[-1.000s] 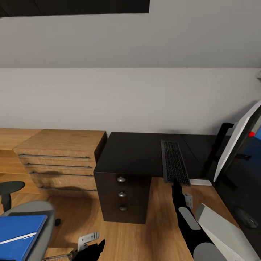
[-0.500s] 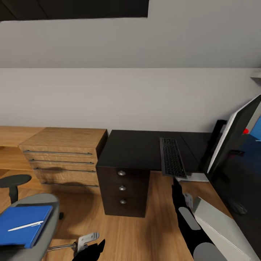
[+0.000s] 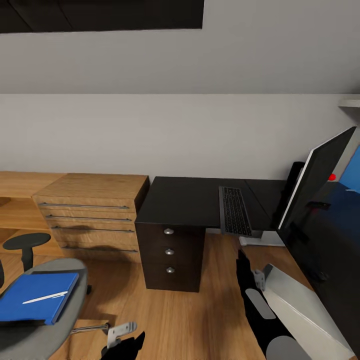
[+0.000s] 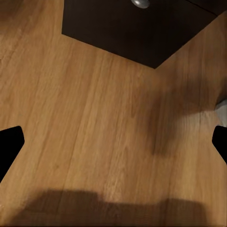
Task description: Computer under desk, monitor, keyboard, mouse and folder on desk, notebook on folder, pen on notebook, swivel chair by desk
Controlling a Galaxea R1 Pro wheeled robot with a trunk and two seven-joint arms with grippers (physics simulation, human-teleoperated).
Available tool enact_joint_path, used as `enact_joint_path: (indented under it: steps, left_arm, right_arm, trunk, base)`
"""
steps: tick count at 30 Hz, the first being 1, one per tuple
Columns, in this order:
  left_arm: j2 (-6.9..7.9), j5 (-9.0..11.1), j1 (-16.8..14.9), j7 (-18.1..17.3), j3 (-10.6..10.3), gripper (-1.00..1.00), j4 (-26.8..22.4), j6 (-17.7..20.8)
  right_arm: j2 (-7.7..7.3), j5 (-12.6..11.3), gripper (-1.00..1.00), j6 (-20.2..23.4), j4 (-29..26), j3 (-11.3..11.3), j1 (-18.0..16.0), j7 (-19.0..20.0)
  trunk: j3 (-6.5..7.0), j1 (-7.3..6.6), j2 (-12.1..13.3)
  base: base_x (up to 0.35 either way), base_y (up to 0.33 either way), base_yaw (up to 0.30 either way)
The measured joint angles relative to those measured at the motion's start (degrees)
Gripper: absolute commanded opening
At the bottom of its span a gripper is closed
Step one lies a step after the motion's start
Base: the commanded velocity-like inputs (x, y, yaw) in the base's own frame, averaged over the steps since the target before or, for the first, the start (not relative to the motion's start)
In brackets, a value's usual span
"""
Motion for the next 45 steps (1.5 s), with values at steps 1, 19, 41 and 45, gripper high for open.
enact_joint_path:
  steps: [1, 19, 41, 45]
  left_arm:
    - [0.00, 0.00, 0.00, 0.00, -0.01, 1.00, 0.30, -0.02]
    - [-0.06, -0.24, -0.01, 0.22, -0.01, 1.00, 4.83, -0.17]
    - [0.07, -0.29, -0.01, 0.23, -0.01, 1.00, 5.31, -0.17]
    - [0.08, -0.27, -0.01, 0.23, 0.04, 1.00, 5.33, -0.17]
  right_arm:
    - [0.03, 0.01, 1.00, -0.03, 0.43, 0.03, 0.00, 0.01]
    - [0.02, 0.96, 1.00, -0.82, 15.39, 5.72, 0.01, 1.33]
    - [-0.12, 18.31, 1.00, -12.43, 35.03, 6.38, 0.21, 2.14]
    - [-0.03, 18.77, 1.00, -12.89, 35.29, 6.39, 0.26, 2.17]
  trunk:
    - [0.00, 0.00, 0.00]
    - [2.69, -3.29, 6.00]
    - [5.03, -6.15, 11.23]
    - [5.03, -6.15, 11.23]
  base:
    - [-0.010, 0.000, 0.000]
    - [-0.001, 0.000, 0.000]
    - [0.000, 0.000, 0.000]
    - [0.000, 0.000, 0.000]
